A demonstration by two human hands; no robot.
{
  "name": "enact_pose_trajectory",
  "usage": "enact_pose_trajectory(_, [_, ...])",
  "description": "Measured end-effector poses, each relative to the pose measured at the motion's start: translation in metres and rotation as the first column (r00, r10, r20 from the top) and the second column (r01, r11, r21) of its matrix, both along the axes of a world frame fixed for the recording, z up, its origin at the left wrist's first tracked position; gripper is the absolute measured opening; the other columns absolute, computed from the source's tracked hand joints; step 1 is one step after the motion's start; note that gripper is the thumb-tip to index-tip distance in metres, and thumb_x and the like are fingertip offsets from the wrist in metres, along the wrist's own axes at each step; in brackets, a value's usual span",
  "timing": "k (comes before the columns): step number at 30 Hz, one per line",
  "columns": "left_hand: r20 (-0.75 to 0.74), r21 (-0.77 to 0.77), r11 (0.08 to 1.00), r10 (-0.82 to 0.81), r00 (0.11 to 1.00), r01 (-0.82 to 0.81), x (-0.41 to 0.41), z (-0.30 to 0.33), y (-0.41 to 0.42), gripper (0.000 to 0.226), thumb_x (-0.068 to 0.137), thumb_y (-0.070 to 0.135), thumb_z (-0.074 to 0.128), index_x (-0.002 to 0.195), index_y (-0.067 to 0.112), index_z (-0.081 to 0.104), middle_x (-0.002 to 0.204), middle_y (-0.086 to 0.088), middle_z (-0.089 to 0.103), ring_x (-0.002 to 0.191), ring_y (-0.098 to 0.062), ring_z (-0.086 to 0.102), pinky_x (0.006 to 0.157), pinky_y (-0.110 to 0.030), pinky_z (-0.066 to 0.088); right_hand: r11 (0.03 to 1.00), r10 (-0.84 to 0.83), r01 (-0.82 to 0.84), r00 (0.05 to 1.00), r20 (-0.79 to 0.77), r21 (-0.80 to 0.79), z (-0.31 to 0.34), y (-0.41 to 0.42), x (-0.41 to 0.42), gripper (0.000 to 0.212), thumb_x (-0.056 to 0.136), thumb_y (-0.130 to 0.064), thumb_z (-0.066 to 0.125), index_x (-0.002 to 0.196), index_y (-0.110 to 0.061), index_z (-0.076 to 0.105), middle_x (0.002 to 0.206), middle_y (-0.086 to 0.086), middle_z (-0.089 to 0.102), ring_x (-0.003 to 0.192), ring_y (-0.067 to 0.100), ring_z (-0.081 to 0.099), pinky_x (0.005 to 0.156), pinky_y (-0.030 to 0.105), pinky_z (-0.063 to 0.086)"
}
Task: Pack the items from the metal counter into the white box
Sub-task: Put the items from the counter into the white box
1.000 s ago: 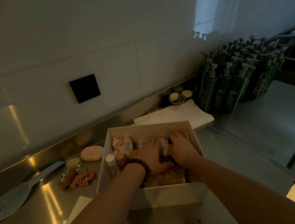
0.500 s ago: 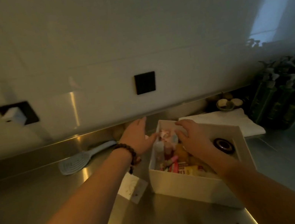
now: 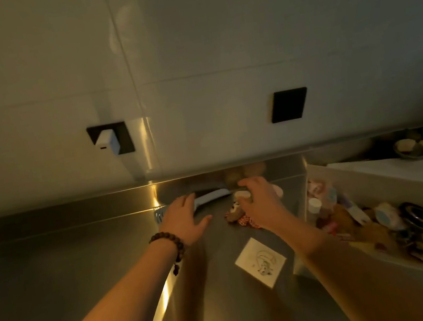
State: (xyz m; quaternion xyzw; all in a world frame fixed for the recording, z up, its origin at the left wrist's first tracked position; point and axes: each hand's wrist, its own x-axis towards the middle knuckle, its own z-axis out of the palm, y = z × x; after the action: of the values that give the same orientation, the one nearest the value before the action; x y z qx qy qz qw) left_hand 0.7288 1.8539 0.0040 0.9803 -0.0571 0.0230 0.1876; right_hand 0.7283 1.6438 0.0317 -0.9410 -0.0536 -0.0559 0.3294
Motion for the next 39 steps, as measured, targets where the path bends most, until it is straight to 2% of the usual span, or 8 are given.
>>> enact_pose_trajectory(4, [-0.074,0.02,1.0,-0.004,0.997,0.005,0.016,-0.027,0.011,0.081,0.08,0.061,0.052,0.145,0.021,0.025,0.148,-0.005,0.032,0.133,-0.024,0.032,0.109,-0.036,0.027,0.998,-0.068,0.066,0.982,-0.176,-0.019,-0.04,0.016,0.01,0.066,0.084,-0.035,0.066,0.141,-0.022,0.036,0.143,0.01,0.034,0.131,0.029,0.034,0.107,0.046,0.034])
enact_pose_trajectory(9, [-0.12,0.086,0.991,-0.094,0.988,0.105,0.041,-0.053,0.013,0.082,0.08,0.061,0.051,0.146,0.022,0.021,0.151,-0.005,0.027,0.137,-0.024,0.024,0.115,-0.042,0.015,0.978,-0.107,0.068,0.975,-0.194,-0.199,-0.075,0.023,0.019,0.074,0.085,-0.042,0.062,0.147,-0.031,0.023,0.15,0.009,0.025,0.137,0.03,0.026,0.11,0.047,0.03])
enact_pose_trajectory(16, [-0.11,0.148,0.981,-0.107,0.988,0.123,0.075,-0.074,0.015,0.077,0.077,0.055,0.052,0.144,0.029,0.023,0.153,-0.001,0.022,0.141,-0.026,0.014,0.113,-0.051,0.007,0.987,-0.073,0.051,0.988,-0.137,-0.154,-0.098,0.02,0.021,0.068,0.086,-0.027,0.062,0.146,-0.022,0.029,0.152,0.006,0.027,0.135,0.023,0.031,0.109,0.033,0.03])
enact_pose_trajectory(20, [-0.084,0.192,0.975,-0.099,0.992,0.114,0.082,-0.082,0.019,0.079,0.072,0.055,0.054,0.141,0.032,0.024,0.149,-0.002,0.026,0.134,-0.027,0.023,0.11,-0.051,0.015,0.976,-0.073,0.045,0.99,-0.122,-0.214,-0.099,0.015,0.026,0.06,0.091,-0.03,0.056,0.145,-0.023,0.032,0.142,0.007,0.039,0.128,0.024,0.039,0.104,0.038,0.037])
enact_pose_trajectory(25, [-0.034,0.285,0.953,-0.098,0.995,0.104,0.075,-0.079,0.021,0.07,0.072,0.055,0.054,0.134,0.028,0.036,0.132,-0.003,0.04,0.12,-0.025,0.034,0.099,-0.046,0.027,0.957,-0.018,-0.014,0.994,-0.109,-0.29,-0.103,0.02,0.025,0.049,0.083,-0.035,0.064,0.129,-0.026,0.049,0.119,0.004,0.047,0.107,0.019,0.045,0.089,0.031,0.038])
enact_pose_trajectory(31, [-0.05,0.386,0.918,-0.084,0.995,0.097,0.055,-0.063,0.021,0.051,0.075,0.057,0.052,0.115,0.026,0.055,0.117,-0.002,0.049,0.112,-0.026,0.038,0.091,-0.042,0.031,0.996,0.057,-0.064,0.991,-0.123,-0.055,-0.101,0.028,0.017,0.053,0.08,-0.039,0.069,0.127,-0.024,0.05,0.115,0.002,0.044,0.097,0.013,0.048,0.086,0.025,0.043])
enact_pose_trajectory(35, [-0.115,0.294,0.954,-0.027,0.993,0.06,0.036,-0.061,0.02,0.043,0.078,0.049,0.054,0.111,0.022,0.056,0.115,-0.004,0.051,0.109,-0.025,0.045,0.09,-0.039,0.039,0.996,0.085,-0.085,0.991,-0.107,0.007,-0.091,0.03,0.011,0.052,0.08,-0.036,0.07,0.126,-0.03,0.049,0.114,-0.005,0.042,0.097,0.01,0.05,0.078,0.011,0.035])
enact_pose_trajectory(39, [-0.12,0.135,0.99,-0.025,0.992,0.042,0.016,-0.054,0.017,0.034,0.078,0.044,0.059,0.103,0.022,0.058,0.105,-0.003,0.055,0.098,-0.024,0.053,0.083,-0.036,0.046,0.991,0.11,-0.108,0.993,-0.034,0.075,-0.06,0.028,0.001,0.044,0.079,-0.03,0.072,0.117,-0.035,0.051,0.111,-0.01,0.04,0.094,0.009,0.052,0.077,0.022,0.047])
